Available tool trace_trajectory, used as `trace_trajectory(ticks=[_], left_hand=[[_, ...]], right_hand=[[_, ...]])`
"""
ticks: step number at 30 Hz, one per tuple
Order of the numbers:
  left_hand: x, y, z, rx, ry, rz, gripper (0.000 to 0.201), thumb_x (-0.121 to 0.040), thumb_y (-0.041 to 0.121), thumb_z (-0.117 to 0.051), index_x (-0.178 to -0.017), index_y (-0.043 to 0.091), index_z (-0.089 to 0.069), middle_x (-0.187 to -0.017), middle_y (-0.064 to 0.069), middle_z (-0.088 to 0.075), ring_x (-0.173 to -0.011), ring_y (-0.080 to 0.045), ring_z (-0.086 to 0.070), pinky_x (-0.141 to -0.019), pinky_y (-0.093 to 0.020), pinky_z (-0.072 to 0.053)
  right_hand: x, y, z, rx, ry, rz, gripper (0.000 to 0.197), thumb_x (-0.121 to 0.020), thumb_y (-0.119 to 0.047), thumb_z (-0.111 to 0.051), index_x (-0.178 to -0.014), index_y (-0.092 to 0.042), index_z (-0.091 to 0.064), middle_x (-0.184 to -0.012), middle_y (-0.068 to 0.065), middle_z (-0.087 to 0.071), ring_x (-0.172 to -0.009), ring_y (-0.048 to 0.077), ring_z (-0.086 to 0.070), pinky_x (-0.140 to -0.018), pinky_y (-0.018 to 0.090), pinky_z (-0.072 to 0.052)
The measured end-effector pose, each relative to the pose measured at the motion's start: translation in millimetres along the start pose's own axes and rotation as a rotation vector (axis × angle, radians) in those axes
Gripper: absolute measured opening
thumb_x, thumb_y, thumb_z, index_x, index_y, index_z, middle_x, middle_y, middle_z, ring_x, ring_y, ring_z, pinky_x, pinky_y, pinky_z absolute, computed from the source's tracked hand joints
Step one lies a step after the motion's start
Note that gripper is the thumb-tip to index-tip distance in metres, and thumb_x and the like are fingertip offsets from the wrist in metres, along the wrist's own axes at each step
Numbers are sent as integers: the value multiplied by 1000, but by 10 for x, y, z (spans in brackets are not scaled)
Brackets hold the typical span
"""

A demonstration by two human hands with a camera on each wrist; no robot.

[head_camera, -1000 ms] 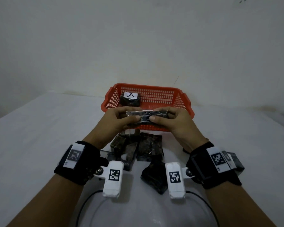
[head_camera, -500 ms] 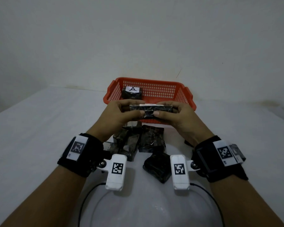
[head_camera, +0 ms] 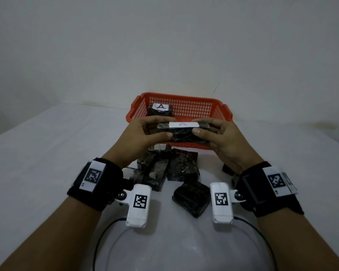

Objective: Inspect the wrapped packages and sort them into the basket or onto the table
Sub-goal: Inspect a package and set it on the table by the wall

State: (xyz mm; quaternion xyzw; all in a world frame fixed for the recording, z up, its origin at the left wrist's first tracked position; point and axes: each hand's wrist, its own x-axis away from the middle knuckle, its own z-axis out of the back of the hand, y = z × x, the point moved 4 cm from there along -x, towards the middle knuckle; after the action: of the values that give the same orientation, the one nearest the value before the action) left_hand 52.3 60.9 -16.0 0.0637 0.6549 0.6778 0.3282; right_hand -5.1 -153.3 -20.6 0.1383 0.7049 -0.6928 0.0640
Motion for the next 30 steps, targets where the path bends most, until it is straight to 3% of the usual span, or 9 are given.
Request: trace_trajectory(ticks=[4, 6, 9, 13, 16, 20, 22, 26, 30], left_hand=[[-9, 12, 21, -10, 37, -58, 45, -84, -7, -76, -125, 12, -70, -119, -3, -77, -113, -16, -73, -90, -29, -61], [-16, 15, 24, -12, 29, -78, 47, -83, -10, -76, -125, 11, -69, -122, -4, -75, -116, -17, -71, -89, -28, -61], [-33, -11, -10, -22, -9, -76, 49, -85, -9, -74, -129, 11, -66, -128, -3, -71, -119, -18, -69, -90, -28, -60], [-56, -81, -39, 124, -24, 82, 41, -94, 13, -69, -134, 10, -62, -125, -8, -73, -110, -19, -74, -90, -30, -60], [-53, -97, -30, 83, 14, 81, 30, -94, 12, -69, -124, 6, -69, -113, -10, -78, -105, -24, -76, -92, -34, -61], [-44, -81, -53, 49, 38, 59, 35, -89, 10, -75, -123, 7, -70, -110, -10, -79, -100, -24, -78, -88, -36, -63], [-49, -85, -72, 52, 12, 74, 37, -89, 13, -74, -125, 8, -69, -113, -10, -78, -103, -24, -77, -91, -38, -62], [-60, -94, -58, 90, 24, 82, 33, -94, 11, -68, -126, 4, -68, -113, -12, -78, -107, -25, -76, -94, -40, -61], [-58, -71, -20, 107, 52, 69, 32, -93, 7, -68, -125, 4, -68, -111, -10, -79, -105, -26, -76, -90, -35, -62]], right_hand=[[17, -17, -67, -128, -37, -82, 49, -82, -17, -73, -125, 5, -66, -124, 19, -74, -117, 30, -72, -94, 35, -62], [22, -13, -86, -166, -37, -127, 43, -88, -19, -69, -124, 5, -66, -123, 21, -74, -113, 29, -74, -93, 36, -63], [10, 8, -80, -153, 1, -125, 32, -96, -6, -66, -123, 9, -66, -121, 22, -74, -109, 28, -75, -87, 33, -64], [-9, 8, -52, -91, 21, -66, 37, -90, -1, -71, -125, 9, -66, -120, 21, -75, -110, 32, -75, -89, 35, -63], [-17, 10, -50, -103, 26, -66, 39, -88, -2, -72, -125, 9, -65, -120, 23, -74, -110, 33, -75, -88, 35, -64], [-19, 10, -76, -130, 54, -76, 36, -81, -11, -75, -113, 6, -70, -107, 18, -77, -97, 26, -78, -81, 32, -65], [-19, 18, -68, -87, 63, -62, 33, -82, -16, -77, -108, 4, -73, -104, 16, -79, -96, 27, -78, -83, 34, -65], [-38, 32, -46, -34, 97, -38, 47, -75, -23, -82, -112, 5, -74, -108, 19, -78, -103, 33, -77, -95, 45, -62], [-49, 45, -78, -45, 51, -53, 59, -71, -14, -86, -122, 7, -67, -118, 23, -75, -109, 37, -75, -100, 51, -58]])
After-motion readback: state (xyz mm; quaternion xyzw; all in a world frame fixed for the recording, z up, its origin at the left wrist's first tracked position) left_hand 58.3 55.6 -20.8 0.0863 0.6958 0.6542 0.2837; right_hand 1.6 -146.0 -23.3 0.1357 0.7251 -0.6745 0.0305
